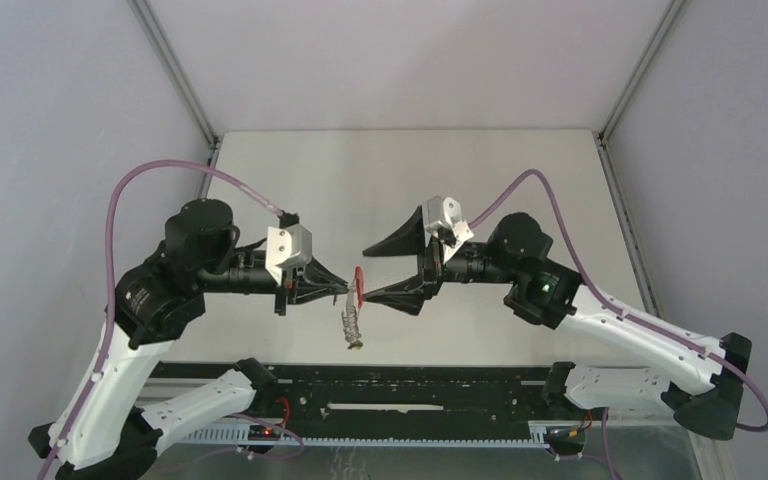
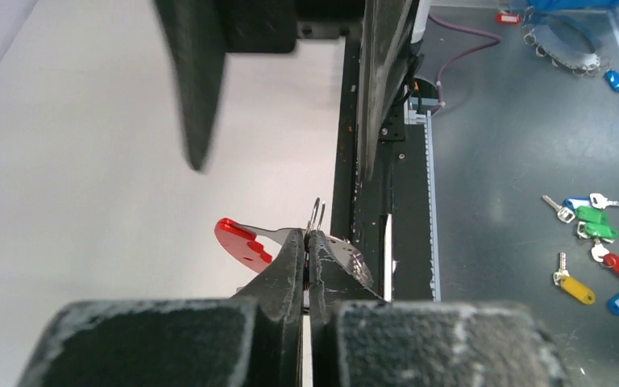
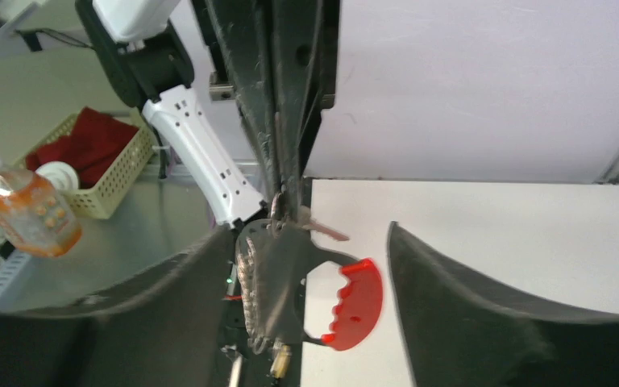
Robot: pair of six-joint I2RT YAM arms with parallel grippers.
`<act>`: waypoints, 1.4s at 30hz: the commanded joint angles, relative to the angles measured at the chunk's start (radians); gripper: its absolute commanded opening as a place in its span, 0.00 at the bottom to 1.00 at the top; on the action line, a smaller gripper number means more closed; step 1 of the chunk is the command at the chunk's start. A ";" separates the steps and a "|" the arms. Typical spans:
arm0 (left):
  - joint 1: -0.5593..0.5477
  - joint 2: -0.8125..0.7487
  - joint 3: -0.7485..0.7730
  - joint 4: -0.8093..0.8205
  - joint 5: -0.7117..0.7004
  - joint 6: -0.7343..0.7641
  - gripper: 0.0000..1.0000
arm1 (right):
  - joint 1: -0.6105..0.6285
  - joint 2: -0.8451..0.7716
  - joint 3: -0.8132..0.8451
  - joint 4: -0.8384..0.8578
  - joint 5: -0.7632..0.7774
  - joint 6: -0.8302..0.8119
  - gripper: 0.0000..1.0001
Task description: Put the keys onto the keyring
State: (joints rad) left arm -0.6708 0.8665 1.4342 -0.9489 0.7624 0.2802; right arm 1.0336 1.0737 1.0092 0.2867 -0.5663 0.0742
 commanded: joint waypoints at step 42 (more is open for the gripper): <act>0.005 0.026 -0.036 -0.073 -0.089 0.247 0.00 | 0.060 0.339 0.731 -0.986 0.044 -0.264 0.46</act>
State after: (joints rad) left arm -0.6708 0.9127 1.4063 -1.0424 0.6773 0.5064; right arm 1.0756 1.4097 1.6768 -0.6533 -0.5751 -0.1596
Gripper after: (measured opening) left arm 0.014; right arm 0.471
